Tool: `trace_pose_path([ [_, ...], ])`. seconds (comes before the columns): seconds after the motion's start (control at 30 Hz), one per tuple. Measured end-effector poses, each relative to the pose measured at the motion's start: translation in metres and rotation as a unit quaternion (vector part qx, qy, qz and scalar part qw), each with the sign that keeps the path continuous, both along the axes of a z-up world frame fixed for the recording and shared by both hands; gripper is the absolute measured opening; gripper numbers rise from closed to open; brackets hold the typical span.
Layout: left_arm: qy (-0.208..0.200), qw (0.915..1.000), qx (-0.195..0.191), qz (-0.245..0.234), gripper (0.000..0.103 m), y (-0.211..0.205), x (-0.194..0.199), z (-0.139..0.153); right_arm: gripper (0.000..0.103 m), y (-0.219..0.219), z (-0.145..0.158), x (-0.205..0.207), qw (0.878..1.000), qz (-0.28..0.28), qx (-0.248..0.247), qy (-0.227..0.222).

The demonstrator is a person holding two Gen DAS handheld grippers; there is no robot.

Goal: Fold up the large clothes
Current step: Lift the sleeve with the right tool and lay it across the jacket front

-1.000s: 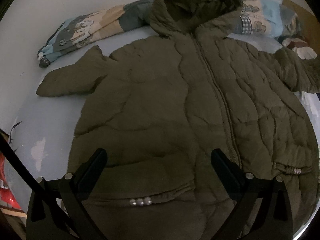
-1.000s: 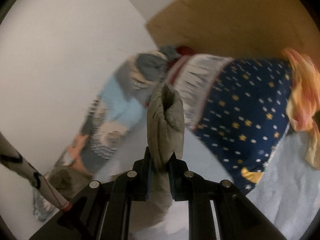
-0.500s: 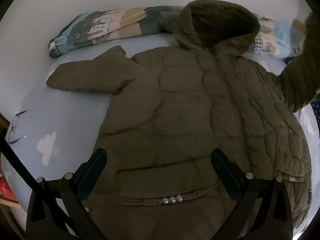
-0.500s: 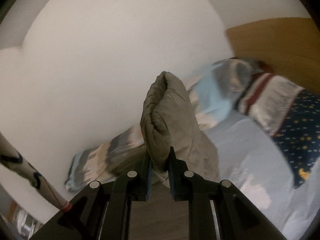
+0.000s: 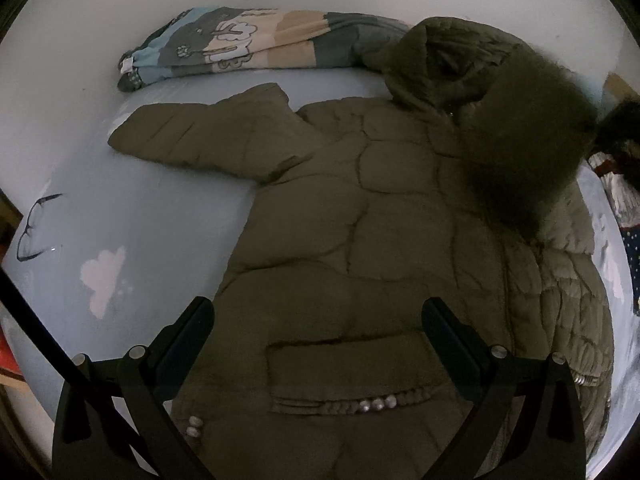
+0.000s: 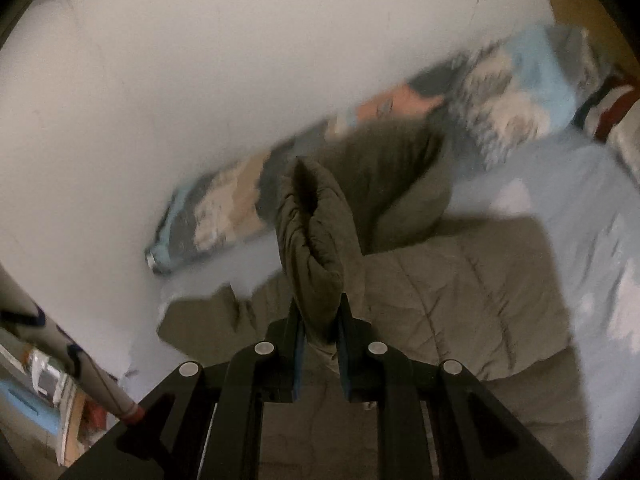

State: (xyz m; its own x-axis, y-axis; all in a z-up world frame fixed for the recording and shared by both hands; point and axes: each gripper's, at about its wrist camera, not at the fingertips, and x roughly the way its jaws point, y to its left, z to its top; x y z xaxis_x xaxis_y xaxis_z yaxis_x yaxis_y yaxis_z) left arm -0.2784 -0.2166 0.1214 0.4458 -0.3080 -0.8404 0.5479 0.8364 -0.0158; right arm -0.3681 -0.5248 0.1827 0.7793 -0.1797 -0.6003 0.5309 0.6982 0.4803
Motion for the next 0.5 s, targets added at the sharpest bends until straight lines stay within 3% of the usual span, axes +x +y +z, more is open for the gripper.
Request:
trace_pose_path([
  [0.17,0.001,1.0,-0.001,0.005,0.103,0.0,0.004,0.0,0.015,0.017,-0.068,0.042,0.998,0.024,0.021,0.049],
  [0.23,0.005,1.0,0.0,0.004,0.103,-0.001,0.006,-0.002,0.017,0.023,-0.079,0.048,0.998,0.029,0.018,0.047],
  [0.4,0.007,1.0,0.0,0.003,0.103,-0.004,0.007,-0.001,0.04,0.039,-0.09,0.067,0.995,0.083,0.04,0.047],
  [0.47,0.005,1.0,0.001,0.001,0.103,-0.005,0.007,-0.001,0.058,0.046,-0.085,0.068,0.991,0.117,0.039,0.048],
  [0.5,0.005,1.0,0.002,0.0,0.103,-0.006,0.006,-0.002,0.061,0.051,-0.08,0.067,0.99,0.129,0.033,0.048],
])
